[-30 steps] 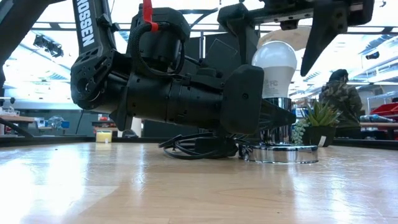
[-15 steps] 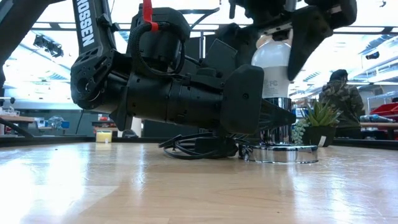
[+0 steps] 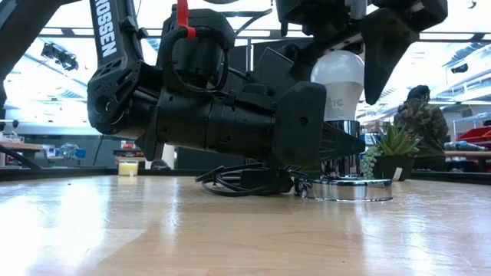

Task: Screw lightbulb
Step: Insert the light bulb into the lamp

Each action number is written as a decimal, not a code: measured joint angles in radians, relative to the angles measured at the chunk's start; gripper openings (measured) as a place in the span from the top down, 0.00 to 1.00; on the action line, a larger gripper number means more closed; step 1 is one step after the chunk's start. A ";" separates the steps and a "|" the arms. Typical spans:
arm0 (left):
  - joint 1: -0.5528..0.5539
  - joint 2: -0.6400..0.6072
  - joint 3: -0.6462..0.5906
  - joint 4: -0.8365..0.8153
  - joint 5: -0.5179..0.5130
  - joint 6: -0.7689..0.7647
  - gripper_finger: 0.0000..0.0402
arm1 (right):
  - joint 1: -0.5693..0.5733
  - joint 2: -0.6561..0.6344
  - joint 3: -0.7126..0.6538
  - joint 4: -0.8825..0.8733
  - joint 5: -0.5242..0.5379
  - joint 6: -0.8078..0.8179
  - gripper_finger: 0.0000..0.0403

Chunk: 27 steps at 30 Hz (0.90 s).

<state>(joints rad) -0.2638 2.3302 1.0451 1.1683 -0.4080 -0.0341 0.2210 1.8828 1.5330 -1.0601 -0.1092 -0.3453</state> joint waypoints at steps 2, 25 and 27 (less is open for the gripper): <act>0.000 0.000 0.000 0.000 0.000 0.000 0.51 | -0.004 0.001 0.000 -0.004 -0.002 0.012 0.07; 0.000 0.000 0.000 0.002 0.000 0.000 0.51 | -0.020 0.027 0.001 0.003 -0.021 0.134 0.30; 0.000 0.000 0.000 0.001 0.000 0.000 0.51 | -0.020 0.027 0.001 -0.003 -0.021 0.172 0.34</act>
<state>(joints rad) -0.2638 2.3306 1.0451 1.1694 -0.4080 -0.0345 0.2012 1.9102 1.5337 -1.0636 -0.1307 -0.1729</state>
